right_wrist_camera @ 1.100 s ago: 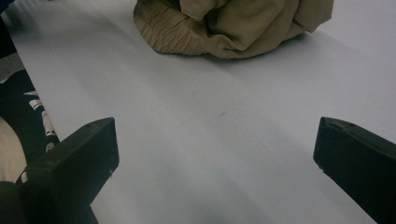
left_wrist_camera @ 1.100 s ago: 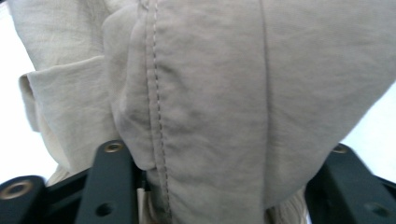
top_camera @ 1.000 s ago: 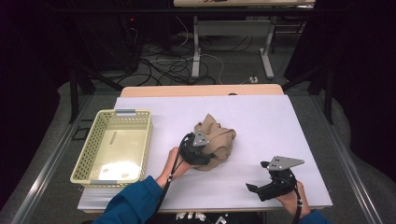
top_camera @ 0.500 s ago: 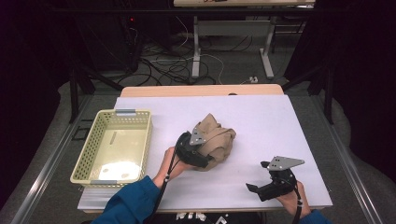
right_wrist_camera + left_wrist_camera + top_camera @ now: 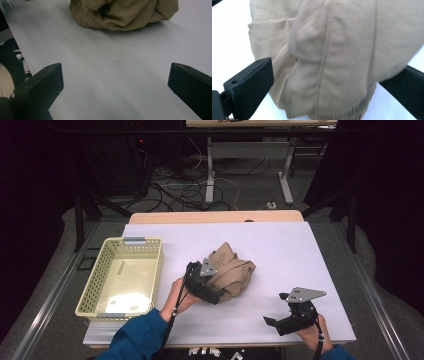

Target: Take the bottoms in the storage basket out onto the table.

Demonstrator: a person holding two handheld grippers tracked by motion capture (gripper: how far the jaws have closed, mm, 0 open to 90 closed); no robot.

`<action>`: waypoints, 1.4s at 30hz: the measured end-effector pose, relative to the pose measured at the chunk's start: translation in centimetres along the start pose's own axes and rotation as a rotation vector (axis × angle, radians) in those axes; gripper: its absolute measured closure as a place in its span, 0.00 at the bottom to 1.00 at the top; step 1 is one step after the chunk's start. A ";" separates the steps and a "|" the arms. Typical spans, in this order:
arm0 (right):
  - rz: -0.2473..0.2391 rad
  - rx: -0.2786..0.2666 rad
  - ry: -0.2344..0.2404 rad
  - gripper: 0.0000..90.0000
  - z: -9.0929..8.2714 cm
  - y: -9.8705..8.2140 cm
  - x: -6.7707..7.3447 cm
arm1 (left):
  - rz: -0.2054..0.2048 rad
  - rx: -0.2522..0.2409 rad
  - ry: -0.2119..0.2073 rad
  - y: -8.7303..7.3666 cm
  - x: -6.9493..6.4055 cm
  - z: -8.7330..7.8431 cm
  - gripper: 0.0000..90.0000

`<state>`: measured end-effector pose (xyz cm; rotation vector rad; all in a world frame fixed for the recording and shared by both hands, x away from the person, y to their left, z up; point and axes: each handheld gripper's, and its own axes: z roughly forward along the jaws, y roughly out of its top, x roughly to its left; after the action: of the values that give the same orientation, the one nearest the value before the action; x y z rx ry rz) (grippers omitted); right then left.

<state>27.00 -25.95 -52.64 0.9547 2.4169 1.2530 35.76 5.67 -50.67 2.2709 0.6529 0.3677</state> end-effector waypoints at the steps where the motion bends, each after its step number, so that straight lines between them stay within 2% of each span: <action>1: 0.001 0.000 0.000 0.00 0.0 0.0 0.0 | -0.005 -0.014 0.011 -0.1 -0.1 -0.1 0.00; 13: 0.003 -0.001 0.002 0.00 0.0 0.0 0.0 | 0.005 -0.010 0.027 -1.2 0.1 -2.3 0.00; 22: 0.003 -0.002 0.004 0.00 0.0 0.0 0.0 | 0.005 -0.030 0.057 -2.1 0.2 -4.6 0.00; 27: -0.002 -0.001 -0.001 0.00 0.0 0.0 0.0 | -0.006 -0.028 0.062 -2.7 0.3 -5.7 0.00; 31: 0.001 -0.001 0.002 0.00 0.0 0.0 0.0 | 0.000 -0.030 0.081 -3.3 0.3 -6.6 0.00; 32: 0.001 0.000 0.001 0.00 0.0 0.0 0.0 | 0.000 -0.025 0.075 -3.5 0.3 -6.8 0.00; 35: -0.004 -0.002 0.001 0.00 0.0 0.0 0.0 | -0.001 -0.028 0.093 -4.0 0.4 -7.4 0.00; 37: -0.001 -0.001 0.000 0.00 0.0 0.0 0.0 | -0.012 -0.019 0.087 -4.3 0.5 -7.7 0.00; 41: 0.000 0.000 -0.002 0.00 0.0 0.0 0.1 | -0.007 -0.022 0.111 -4.8 0.5 -8.1 0.00; 42: -0.001 0.000 -0.002 0.00 0.0 0.0 0.0 | -0.022 -0.028 0.108 -5.0 0.5 -8.2 0.00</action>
<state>26.99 -25.92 -52.62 0.9540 2.4151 1.2511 30.83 13.64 -48.57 2.2277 0.7228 0.4890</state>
